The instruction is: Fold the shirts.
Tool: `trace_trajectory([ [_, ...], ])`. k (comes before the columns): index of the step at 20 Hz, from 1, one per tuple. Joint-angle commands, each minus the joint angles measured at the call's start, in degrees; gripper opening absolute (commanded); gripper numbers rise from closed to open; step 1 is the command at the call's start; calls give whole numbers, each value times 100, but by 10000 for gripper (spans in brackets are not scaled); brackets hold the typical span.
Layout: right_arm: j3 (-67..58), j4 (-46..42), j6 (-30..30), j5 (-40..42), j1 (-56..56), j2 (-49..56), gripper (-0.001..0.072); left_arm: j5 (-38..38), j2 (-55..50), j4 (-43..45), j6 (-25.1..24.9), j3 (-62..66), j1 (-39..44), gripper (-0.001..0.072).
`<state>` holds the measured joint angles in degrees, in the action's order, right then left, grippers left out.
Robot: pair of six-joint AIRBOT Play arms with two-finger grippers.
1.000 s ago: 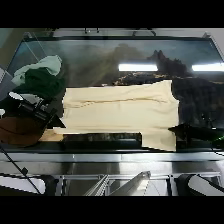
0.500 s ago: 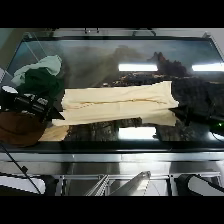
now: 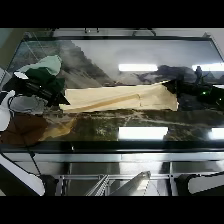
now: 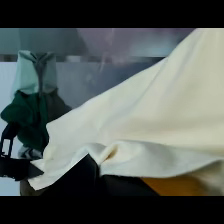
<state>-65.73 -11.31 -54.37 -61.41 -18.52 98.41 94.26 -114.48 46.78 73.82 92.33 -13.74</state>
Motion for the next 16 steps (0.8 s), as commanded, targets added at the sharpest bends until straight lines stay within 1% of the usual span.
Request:
trace_trajectory([
  [1, -654, -4, -4, 164, 79, 866, 23, -74, -754, -52, 278, 1167, 61, 14],
  [5, -704, -52, 76, 155, 81, 1353, 25, 17, -1296, -46, 326, 2081, 186, 15],
  [6, -704, -52, 177, 136, 81, 1375, 57, 74, -1355, -46, 332, 2186, 223, 16],
  [7, -708, -63, 240, 101, 74, 1366, 166, 164, -1370, -44, 339, 2277, 227, 18],
  [8, -730, -79, 308, 4, 57, 1346, 179, 249, -1366, -44, 339, 2382, 212, 147],
  [9, -785, -210, 341, -122, 13, 1322, 179, 356, -1366, -44, 455, 2514, 173, 332],
  [10, -846, -413, 330, -260, -37, 1290, 179, 479, -1360, -48, 531, 2643, 116, 463],
  [11, -911, -669, 249, -407, -98, 1252, 189, 540, -1318, -48, 645, 2691, 42, 631],
  [12, -1001, -990, 173, -570, -179, 1207, 230, 538, -1217, -50, 743, 2629, -33, 717],
  [13, -1119, -1377, 68, -715, -264, 1152, 346, 498, -1062, -48, 743, 2481, -131, 717],
  [14, -1259, -1773, -28, -817, -350, 1095, 371, 448, -914, -50, 767, 2358, -249, 717],
  [15, -1419, -2151, -55, -894, -444, 1032, 372, 444, -804, -61, 822, 2321, -365, 717],
  [16, -1593, -2529, -59, -922, -549, 960, 436, 459, -695, -181, 874, 2317, -479, 717],
])
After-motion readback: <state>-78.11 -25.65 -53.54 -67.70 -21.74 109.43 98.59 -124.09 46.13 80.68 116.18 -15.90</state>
